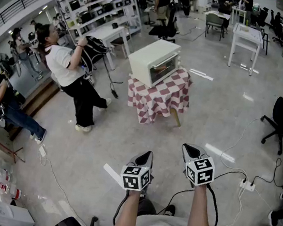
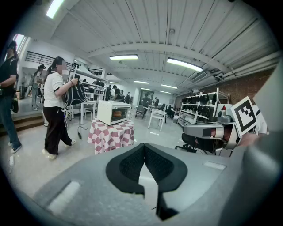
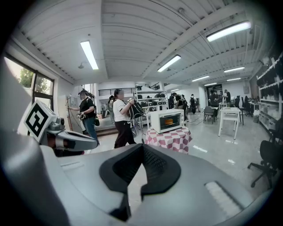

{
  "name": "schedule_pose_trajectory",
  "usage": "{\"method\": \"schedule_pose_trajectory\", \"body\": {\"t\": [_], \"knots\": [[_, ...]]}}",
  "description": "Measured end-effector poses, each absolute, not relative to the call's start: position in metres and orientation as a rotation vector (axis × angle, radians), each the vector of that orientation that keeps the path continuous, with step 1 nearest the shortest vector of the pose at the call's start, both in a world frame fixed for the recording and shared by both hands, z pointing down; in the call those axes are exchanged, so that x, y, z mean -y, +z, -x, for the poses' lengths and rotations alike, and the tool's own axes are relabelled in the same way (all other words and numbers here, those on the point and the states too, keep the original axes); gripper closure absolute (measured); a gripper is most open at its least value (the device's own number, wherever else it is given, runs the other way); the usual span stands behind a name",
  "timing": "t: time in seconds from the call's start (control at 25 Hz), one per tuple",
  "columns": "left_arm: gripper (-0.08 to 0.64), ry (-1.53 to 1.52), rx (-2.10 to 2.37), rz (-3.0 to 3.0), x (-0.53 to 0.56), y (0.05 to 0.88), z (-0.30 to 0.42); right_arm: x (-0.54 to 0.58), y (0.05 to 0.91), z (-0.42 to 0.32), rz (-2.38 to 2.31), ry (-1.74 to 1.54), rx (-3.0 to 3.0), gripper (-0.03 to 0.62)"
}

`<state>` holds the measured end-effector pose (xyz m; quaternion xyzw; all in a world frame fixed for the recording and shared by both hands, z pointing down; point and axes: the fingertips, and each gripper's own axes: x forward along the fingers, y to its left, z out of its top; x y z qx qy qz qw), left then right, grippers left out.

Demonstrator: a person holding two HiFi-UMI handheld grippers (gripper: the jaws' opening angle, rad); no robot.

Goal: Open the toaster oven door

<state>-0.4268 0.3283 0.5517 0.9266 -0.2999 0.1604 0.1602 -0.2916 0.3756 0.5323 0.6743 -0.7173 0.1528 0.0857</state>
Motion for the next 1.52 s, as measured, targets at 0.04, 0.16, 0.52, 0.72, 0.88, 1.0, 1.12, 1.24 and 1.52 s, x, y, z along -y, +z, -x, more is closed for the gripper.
{"method": "schedule_pose_trajectory", "body": {"t": [0.04, 0.16, 0.52, 0.72, 0.88, 1.0, 1.12, 1.24, 1.52], "knots": [[0.554, 0.470, 0.855, -2.651, -0.329, 0.553, 0.428, -0.376, 0.532, 0.290, -2.023, 0.459, 2.140, 0.589], [0.554, 0.481, 0.862, -2.658, -0.326, 0.553, 0.430, -0.375, 0.531, 0.285, -2.047, 0.461, 2.143, 0.589], [0.554, 0.513, 0.922, -2.670, -0.317, 0.549, 0.435, -0.363, 0.527, 0.278, -2.050, 0.515, 2.294, 0.589], [0.554, 0.496, 0.940, -2.644, -0.298, 0.557, 0.428, -0.359, 0.538, 0.270, -2.048, 0.528, 2.289, 0.589], [0.554, 0.485, 0.904, -2.641, -0.296, 0.558, 0.404, -0.363, 0.540, 0.252, -2.037, 0.525, 2.243, 0.589], [0.554, 0.488, 0.893, -2.635, -0.288, 0.559, 0.394, -0.358, 0.543, 0.241, -2.034, 0.531, 2.214, 0.589], [0.554, 0.478, 0.901, -2.633, -0.274, 0.560, 0.385, -0.346, 0.550, 0.229, -2.038, 0.544, 2.194, 0.589], [0.554, 0.476, 0.897, -2.628, -0.256, 0.564, 0.372, -0.325, 0.556, 0.222, -2.015, 0.558, 2.198, 0.589], [0.554, 0.471, 0.841, -2.630, -0.197, 0.567, 0.316, -0.261, 0.561, 0.193, -1.952, 0.492, 2.182, 0.589]]}}
